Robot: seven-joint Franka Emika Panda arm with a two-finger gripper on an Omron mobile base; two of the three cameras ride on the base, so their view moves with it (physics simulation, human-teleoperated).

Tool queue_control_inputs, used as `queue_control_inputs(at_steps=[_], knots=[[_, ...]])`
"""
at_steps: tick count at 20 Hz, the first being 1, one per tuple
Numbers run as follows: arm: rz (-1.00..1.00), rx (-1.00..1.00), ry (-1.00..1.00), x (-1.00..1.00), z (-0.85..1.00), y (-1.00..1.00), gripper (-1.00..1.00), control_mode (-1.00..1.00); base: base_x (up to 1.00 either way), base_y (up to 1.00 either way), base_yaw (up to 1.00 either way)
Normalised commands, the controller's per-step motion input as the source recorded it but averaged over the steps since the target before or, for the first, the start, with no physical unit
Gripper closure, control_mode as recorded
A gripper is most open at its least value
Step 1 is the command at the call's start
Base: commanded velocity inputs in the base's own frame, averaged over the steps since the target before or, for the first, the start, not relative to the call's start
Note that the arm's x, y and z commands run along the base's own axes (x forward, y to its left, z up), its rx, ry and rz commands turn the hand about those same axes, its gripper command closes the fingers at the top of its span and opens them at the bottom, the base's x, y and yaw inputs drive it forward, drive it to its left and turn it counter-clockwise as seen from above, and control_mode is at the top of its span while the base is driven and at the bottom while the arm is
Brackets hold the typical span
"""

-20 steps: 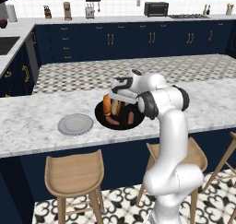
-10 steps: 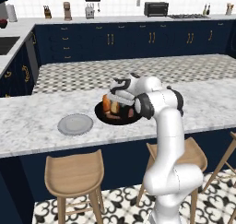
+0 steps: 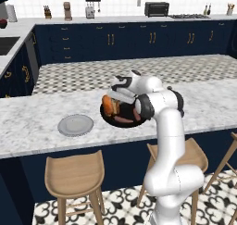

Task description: Place one bun and one sausage from the bowl on each plate.

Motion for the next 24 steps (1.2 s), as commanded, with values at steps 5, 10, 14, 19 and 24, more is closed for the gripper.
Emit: queue_control_inputs(at_steps=[5, 10, 14, 19, 24], knots=[[0.0, -0.03, 0.09, -0.07, 0.35, -0.08, 1.0, -1.0, 0.0, 0.0, 0.0], [0.0, -0.14, 0.18, -0.02, 0.38, -0.38, 1.0, -1.0, 0.0, 0.0, 0.0], [-0.03, -0.21, 0.14, -0.06, 0.21, -0.54, 1.0, -1.0, 0.0, 0.0, 0.0], [-0.04, -0.17, 0.11, -0.03, 0.24, -0.83, 1.0, -1.0, 0.0, 0.0, 0.0], [0.0, -0.22, -0.04, -0.78, 0.01, -0.86, 1.0, -1.0, 0.0, 0.0, 0.0]])
